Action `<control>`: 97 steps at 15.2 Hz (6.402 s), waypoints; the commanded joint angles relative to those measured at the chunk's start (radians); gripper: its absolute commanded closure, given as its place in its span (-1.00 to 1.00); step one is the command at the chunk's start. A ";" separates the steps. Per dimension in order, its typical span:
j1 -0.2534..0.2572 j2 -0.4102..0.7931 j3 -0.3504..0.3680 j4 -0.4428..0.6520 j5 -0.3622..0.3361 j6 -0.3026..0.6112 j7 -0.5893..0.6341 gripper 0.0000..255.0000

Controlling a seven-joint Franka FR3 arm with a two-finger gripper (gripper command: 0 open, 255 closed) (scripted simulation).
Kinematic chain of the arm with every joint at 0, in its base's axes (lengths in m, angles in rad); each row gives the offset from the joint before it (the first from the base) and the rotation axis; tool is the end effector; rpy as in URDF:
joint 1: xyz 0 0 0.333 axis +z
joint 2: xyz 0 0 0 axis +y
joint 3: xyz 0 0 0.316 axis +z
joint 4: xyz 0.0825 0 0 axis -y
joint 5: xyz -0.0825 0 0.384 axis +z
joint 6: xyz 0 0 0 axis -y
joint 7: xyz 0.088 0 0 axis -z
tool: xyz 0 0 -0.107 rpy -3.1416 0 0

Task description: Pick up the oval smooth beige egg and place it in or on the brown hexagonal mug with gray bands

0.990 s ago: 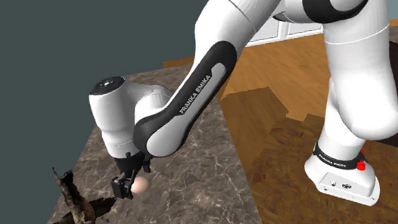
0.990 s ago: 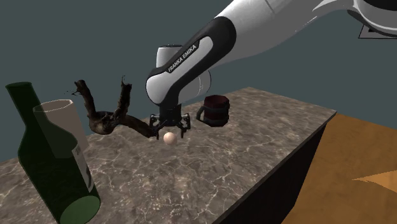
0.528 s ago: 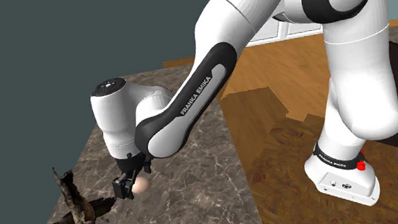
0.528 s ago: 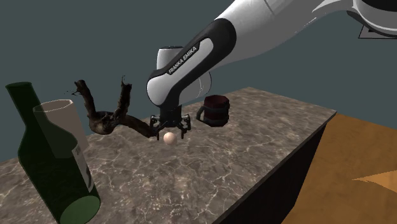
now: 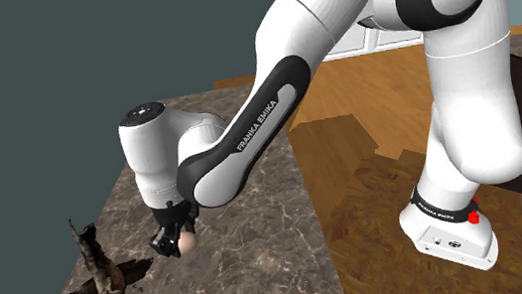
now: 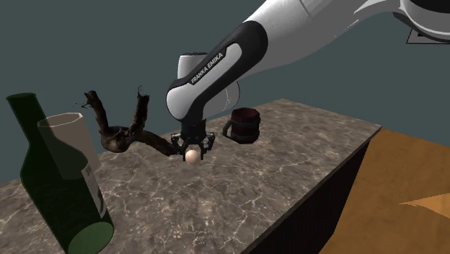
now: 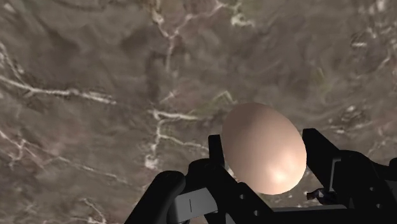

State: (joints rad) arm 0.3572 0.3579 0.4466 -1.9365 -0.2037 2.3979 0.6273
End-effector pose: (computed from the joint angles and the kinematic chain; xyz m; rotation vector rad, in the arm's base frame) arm 0.4489 0.4413 0.3307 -3.0103 -0.4261 -0.1657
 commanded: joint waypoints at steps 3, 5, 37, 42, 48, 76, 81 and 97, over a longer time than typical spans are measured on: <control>-0.002 -0.008 0.003 0.003 0.006 -0.011 -0.004 1.00; -0.006 -0.023 0.008 0.011 0.016 -0.032 -0.010 1.00; -0.029 -0.168 0.045 0.268 0.116 -0.417 -0.074 1.00; -0.068 -0.158 0.022 0.303 0.127 -0.442 -0.142 1.00; -0.138 -0.110 -0.024 0.377 0.133 -0.470 -0.266 1.00; -0.241 0.058 -0.093 0.432 0.115 -0.370 -0.442 1.00; -0.241 0.058 -0.093 0.432 0.115 -0.370 -0.442 -1.00; -0.247 0.022 -0.088 0.506 0.129 -0.478 -0.451 -1.00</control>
State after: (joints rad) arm 0.1100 0.3794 0.3588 -1.4305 -0.0743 1.9199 0.1761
